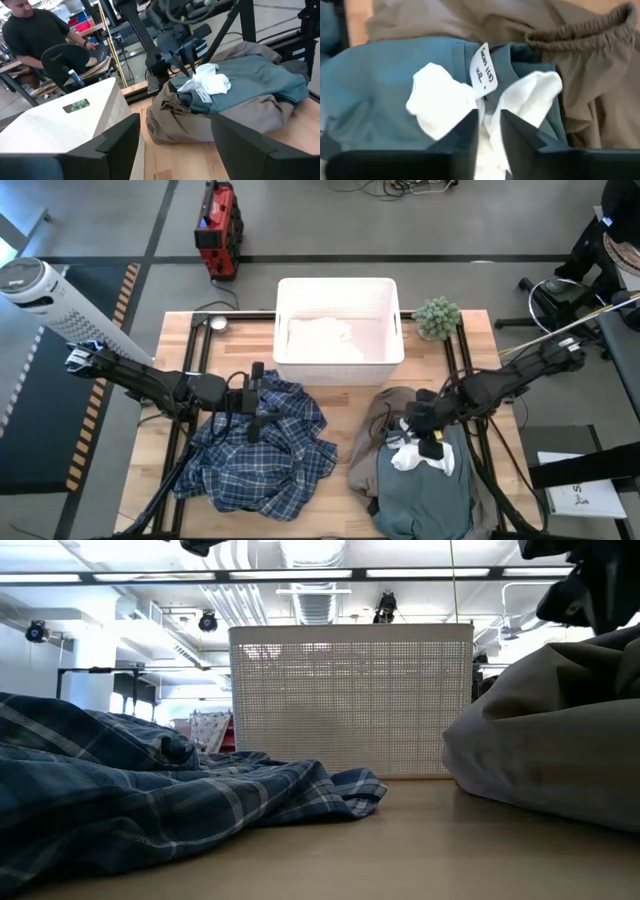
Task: Sort clothes
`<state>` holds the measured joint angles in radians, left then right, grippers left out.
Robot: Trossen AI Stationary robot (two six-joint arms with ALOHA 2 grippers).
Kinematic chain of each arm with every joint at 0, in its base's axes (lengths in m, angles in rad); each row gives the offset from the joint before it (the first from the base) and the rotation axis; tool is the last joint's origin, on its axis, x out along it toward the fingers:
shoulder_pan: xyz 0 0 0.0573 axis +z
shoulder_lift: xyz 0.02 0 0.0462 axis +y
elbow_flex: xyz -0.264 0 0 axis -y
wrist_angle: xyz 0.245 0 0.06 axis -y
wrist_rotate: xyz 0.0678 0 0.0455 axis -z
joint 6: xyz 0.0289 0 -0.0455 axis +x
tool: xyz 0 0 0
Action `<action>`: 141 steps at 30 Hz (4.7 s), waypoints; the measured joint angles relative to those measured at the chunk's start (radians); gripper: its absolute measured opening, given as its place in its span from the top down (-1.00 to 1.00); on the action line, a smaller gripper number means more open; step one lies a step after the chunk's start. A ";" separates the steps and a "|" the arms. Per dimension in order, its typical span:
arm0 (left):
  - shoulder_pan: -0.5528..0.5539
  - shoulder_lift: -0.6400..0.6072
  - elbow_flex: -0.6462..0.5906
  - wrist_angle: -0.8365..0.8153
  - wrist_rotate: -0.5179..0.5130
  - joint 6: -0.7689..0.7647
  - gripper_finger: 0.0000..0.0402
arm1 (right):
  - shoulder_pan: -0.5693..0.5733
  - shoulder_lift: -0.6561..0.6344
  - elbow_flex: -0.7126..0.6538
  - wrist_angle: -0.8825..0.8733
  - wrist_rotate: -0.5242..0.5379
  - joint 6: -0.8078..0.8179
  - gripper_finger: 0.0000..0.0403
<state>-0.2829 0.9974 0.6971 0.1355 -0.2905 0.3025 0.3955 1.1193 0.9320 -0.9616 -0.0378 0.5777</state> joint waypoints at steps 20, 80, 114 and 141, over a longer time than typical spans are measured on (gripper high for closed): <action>0.000 0.000 0.000 -0.019 0.000 -0.039 -0.12 | 0.030 0.381 0.218 -0.328 0.119 0.000 0.75; 0.000 0.000 0.000 -0.016 0.004 -0.024 -0.21 | -0.719 0.495 1.091 0.241 0.281 -0.832 1.00; 0.000 -0.041 0.001 -0.069 -0.017 -0.034 -0.21 | -0.994 1.017 1.090 -0.125 -0.072 -1.044 0.93; 0.000 -0.051 0.001 -0.119 -0.016 -0.035 -0.21 | -1.033 1.187 1.091 -0.161 -0.139 -1.082 1.00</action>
<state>-0.2825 0.9466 0.6979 0.0162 -0.3062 0.2672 -0.6375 2.3062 2.0226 -1.1222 -0.1767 -0.5045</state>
